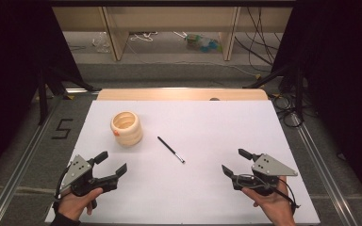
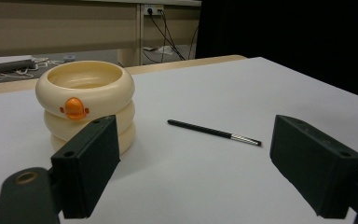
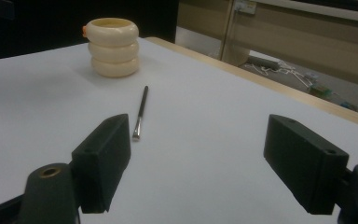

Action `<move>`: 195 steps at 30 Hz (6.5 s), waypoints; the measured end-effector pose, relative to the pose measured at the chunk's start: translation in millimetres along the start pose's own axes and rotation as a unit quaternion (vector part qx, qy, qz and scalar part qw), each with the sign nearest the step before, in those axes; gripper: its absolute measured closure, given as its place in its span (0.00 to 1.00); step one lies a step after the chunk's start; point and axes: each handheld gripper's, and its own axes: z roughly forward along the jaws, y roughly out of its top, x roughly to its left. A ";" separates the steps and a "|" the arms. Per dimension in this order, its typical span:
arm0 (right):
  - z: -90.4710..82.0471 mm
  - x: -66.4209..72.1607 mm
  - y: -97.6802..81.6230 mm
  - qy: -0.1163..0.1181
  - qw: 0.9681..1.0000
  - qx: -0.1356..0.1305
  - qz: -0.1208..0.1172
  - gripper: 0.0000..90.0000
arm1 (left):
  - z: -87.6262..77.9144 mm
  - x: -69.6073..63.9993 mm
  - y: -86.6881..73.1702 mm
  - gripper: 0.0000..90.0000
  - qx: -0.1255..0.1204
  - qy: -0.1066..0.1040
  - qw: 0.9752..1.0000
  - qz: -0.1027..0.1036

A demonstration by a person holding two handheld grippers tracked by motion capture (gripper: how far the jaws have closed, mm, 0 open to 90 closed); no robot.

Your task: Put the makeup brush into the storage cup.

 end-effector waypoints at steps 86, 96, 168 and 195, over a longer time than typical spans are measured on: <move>211.9 28.8 63.1 0.124 0.948 0.287 -0.067 0.30 | 1.2 0.7 -0.5 0.17 0.005 -0.002 1.000 -0.004; 225.3 31.3 63.7 0.130 0.940 0.307 -0.073 0.26 | 1.3 0.8 -0.5 0.17 0.005 -0.005 1.000 -0.003; 276.0 41.3 59.2 0.149 0.865 0.468 -0.099 0.82 | 0.1 0.4 -0.1 0.18 0.007 -0.005 1.000 -0.001; 282.6 42.1 61.8 0.135 0.852 0.489 -0.127 0.93 | -0.2 0.6 -0.3 0.18 0.007 -0.005 1.000 -0.002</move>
